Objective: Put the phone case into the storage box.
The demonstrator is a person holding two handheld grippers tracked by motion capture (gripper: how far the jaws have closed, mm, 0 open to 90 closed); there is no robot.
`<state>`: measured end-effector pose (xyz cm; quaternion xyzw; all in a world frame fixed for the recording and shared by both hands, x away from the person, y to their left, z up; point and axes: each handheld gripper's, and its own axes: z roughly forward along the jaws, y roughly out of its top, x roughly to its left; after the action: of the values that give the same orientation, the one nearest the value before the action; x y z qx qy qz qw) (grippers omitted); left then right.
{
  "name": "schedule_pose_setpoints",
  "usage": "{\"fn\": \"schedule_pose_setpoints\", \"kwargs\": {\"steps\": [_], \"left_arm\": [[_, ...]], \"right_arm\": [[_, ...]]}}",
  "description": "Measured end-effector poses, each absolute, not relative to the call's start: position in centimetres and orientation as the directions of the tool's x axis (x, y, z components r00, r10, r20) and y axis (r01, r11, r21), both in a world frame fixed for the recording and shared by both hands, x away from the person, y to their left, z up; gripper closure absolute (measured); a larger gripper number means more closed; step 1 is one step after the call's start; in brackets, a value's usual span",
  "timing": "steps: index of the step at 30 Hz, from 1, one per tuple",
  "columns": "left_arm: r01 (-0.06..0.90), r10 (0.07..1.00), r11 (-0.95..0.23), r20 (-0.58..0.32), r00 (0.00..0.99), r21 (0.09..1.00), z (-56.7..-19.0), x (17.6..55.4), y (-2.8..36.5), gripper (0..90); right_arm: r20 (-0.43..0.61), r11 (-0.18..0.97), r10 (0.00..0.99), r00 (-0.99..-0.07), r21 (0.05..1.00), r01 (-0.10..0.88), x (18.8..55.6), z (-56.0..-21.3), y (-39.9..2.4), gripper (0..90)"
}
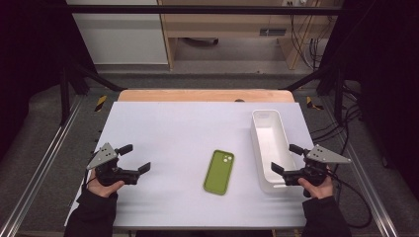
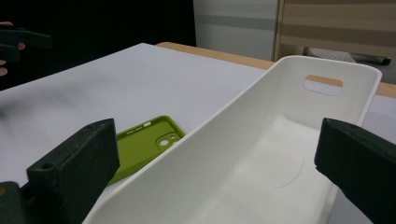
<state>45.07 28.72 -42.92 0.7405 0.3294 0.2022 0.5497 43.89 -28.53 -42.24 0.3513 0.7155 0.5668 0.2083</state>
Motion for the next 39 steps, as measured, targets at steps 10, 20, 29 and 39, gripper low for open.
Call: {"fn": "schedule_pose_setpoints", "kwargs": {"steps": [10, 20, 29, 39], "left_arm": [[0.261, 0.707, -0.183, -0.057, 0.705, 0.948, -42.7, 45.0, 28.4, 0.9], [0.268, 0.700, -0.207, -0.049, 0.712, 0.941, -42.5, 45.0, 27.3, 0.8], [0.276, 0.703, -0.216, -0.047, 0.710, 0.937, -42.0, 44.9, 26.0, 0.6], [0.290, 0.699, -0.236, -0.046, 0.713, 0.927, -42.1, 45.0, 24.5, 0.6]], "right_arm": [[0.097, 0.113, 0.740, -0.666, 0.958, 0.265, 43.9, -42.2, -28.6, 0.5], [0.089, 0.116, 0.742, -0.665, 0.959, 0.257, 43.9, -42.1, -28.7, 0.5], [0.090, 0.116, 0.740, -0.666, 0.959, 0.259, 43.8, -42.1, -28.7, 0.5], [0.085, 0.124, 0.740, -0.667, 0.958, 0.260, 43.8, -42.1, -28.7, 0.5]]}}
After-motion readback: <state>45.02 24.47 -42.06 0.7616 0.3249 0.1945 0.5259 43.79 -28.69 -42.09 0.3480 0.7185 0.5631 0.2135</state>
